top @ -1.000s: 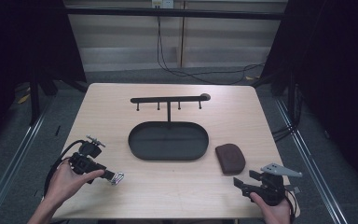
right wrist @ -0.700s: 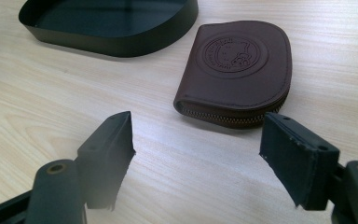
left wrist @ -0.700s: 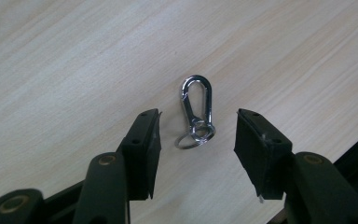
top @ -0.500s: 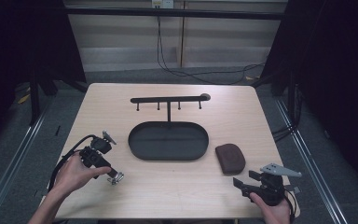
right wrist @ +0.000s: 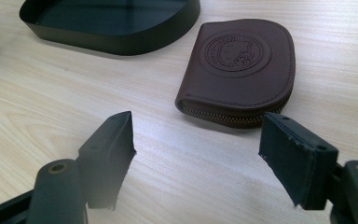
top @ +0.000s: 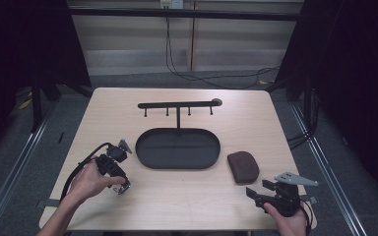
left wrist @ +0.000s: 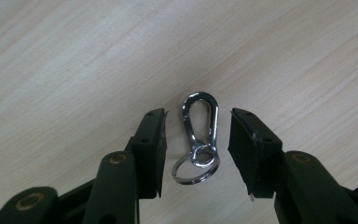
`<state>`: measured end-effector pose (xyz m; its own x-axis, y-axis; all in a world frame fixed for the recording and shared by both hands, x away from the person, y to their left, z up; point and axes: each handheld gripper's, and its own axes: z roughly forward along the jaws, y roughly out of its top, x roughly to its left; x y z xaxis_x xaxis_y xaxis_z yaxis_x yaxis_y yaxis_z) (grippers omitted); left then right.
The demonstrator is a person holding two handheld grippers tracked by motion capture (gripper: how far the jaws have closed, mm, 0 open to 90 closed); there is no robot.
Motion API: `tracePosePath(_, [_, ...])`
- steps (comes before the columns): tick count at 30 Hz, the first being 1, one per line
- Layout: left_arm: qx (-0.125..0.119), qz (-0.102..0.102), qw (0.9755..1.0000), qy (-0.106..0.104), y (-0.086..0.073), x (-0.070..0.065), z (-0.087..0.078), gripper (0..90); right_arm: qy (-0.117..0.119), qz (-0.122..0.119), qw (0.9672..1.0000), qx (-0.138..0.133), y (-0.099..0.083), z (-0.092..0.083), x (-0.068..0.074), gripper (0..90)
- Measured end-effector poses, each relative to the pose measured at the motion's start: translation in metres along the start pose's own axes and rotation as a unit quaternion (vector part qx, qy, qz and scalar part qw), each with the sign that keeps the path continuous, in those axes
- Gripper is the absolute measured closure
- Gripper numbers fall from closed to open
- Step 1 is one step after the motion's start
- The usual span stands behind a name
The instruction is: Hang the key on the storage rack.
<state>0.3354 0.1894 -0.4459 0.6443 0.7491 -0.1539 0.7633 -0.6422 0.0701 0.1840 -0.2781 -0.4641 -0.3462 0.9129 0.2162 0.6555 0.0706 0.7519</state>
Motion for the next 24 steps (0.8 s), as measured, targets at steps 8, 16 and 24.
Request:
tracePosePath(8, [0.020, -0.003, 0.9997, 0.012, 0.003, -0.005, 0.011, 62.9, 0.001, 0.001, 1.0000, 0.000, 0.000, 0.000, 0.000, 26.4])
tracePosePath(16, [0.029, 0.006, 0.9994, 0.016, 0.006, -0.009, 0.018, 62.5, 0.002, 0.001, 1.0000, 0.000, 0.000, 0.000, 0.000, 26.4])
tracePosePath(24, [0.030, 0.009, 0.9993, 0.021, 0.006, -0.012, 0.021, 61.2, -0.001, 0.001, 1.0000, 0.005, 0.000, 0.000, 0.000, 26.4])
